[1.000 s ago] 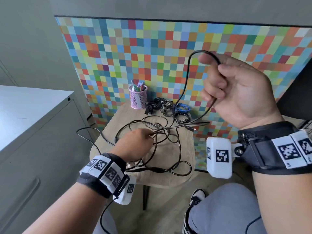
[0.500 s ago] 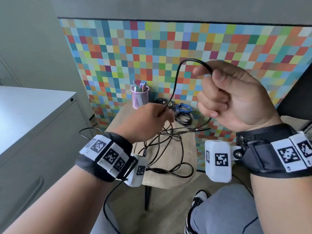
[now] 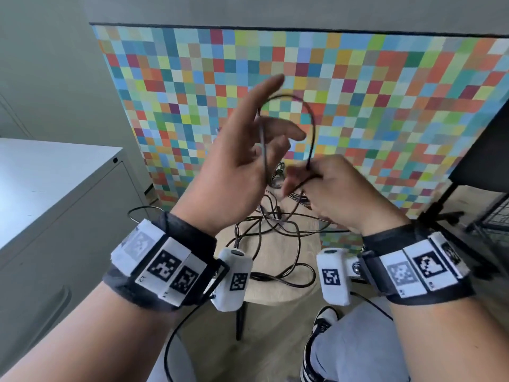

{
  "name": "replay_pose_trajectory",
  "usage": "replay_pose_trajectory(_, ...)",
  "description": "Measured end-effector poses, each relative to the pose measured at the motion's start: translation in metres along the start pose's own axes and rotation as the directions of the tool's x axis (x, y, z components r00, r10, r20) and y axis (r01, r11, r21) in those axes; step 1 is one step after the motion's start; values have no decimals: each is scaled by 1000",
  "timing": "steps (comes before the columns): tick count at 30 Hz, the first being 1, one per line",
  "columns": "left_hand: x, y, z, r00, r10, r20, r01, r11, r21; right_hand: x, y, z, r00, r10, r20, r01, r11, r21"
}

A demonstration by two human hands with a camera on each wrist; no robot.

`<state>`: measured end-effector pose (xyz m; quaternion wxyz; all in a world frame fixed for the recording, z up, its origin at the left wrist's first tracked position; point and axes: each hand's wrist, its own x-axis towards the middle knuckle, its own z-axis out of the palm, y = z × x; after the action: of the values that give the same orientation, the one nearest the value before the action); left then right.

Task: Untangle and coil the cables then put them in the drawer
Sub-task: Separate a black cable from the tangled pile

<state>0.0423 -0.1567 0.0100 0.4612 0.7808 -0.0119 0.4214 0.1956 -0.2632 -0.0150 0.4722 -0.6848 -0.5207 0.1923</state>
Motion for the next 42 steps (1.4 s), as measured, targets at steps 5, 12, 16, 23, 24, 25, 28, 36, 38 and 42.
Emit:
replay_pose_trajectory(5, -18, -32, 15, 953, -271, 135, 249, 955, 158, 0, -13, -17, 964, -81, -252, 196, 859, 473)
replay_pose_trajectory(12, -42, -75, 36, 778, -514, 360, 148, 708, 691, -14, -41, -39, 955, -164, -247, 272, 815, 511)
replay_pose_trajectory(16, -46, -89, 24, 754, -581, 306, 134, 592, 795, -21, -26, -54, 967, -97, -237, 161, 950, 268)
replay_pose_trajectory(23, -39, -91, 6, 830, -497, 254, 286, 769, 571, -28, 25, -43, 970, 244, -17, -235, 911, -339)
replay_pose_trajectory(24, -39, -91, 5, 842, -484, 237, 305, 791, 531, -29, 30, -37, 964, 263, 21, -242, 914, -326)
replay_pose_trajectory(25, -39, -91, 5, 845, -479, 238, 310, 801, 511, -30, 35, -33, 962, 269, 52, -239, 916, -321)
replay_pose_trajectory(28, -40, -88, 5, 808, -500, 312, 260, 778, 572, -31, 45, -25, 963, 256, 91, -218, 928, -303)
replay_pose_trajectory(36, -55, -86, -1, 876, -399, 270, 135, 742, 657, -25, 54, -33, 952, 261, -160, -256, 965, 49)
replay_pose_trajectory(38, -61, -88, -3, 904, -372, 211, 130, 710, 692, -24, 57, -37, 938, 277, -210, -259, 959, 112)
replay_pose_trajectory(42, -67, -87, -1, 943, -329, 54, 192, 667, 720, -20, 62, -42, 919, 283, -276, -271, 959, 82)
